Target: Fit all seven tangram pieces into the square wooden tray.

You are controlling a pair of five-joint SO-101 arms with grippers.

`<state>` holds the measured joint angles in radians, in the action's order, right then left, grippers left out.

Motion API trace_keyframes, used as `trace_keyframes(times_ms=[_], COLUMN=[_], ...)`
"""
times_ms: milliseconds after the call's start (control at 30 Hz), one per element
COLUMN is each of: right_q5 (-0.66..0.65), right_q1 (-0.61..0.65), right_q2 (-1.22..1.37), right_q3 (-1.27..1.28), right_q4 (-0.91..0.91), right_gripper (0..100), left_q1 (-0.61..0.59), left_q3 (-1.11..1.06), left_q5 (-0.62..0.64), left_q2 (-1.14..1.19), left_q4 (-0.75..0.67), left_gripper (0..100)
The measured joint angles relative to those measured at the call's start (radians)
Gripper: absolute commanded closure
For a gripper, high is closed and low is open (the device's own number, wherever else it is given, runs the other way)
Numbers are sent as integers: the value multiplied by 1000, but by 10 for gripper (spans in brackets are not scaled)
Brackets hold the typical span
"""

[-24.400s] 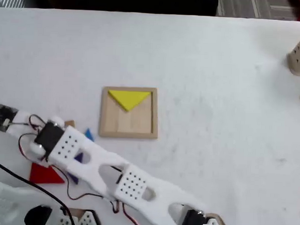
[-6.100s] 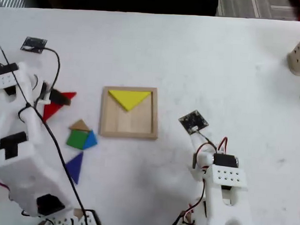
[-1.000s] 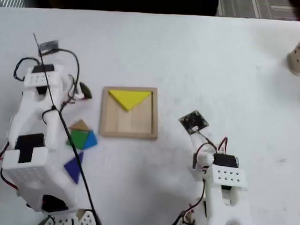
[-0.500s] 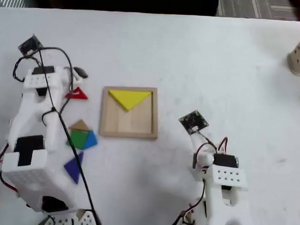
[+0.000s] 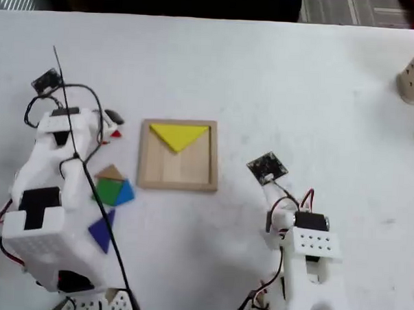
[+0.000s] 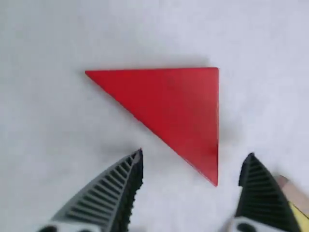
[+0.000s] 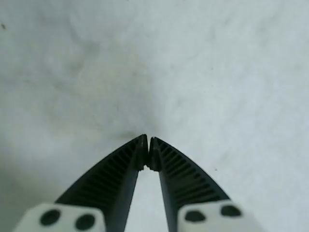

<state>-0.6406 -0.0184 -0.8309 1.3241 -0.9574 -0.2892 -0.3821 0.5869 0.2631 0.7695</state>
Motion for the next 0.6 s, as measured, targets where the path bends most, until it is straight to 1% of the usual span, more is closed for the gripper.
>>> trace_keyframes(times_ms=[167, 333, 500, 600], right_q5=[0, 0, 0, 0], right_q1=[0, 0, 0, 0], right_q2=[0, 0, 0, 0], right_q3=[0, 0, 0, 0], right_q4=[0, 0, 0, 0], right_gripper=[981, 981, 981, 981], left_q1=[-2, -2, -2, -2], left_q3=[34, 83, 192, 272], left_q5=[0, 2, 34, 34], left_q2=[-44, -48, 74, 167], left_q4=[54, 37, 29, 72], left_gripper=[681, 680, 680, 679])
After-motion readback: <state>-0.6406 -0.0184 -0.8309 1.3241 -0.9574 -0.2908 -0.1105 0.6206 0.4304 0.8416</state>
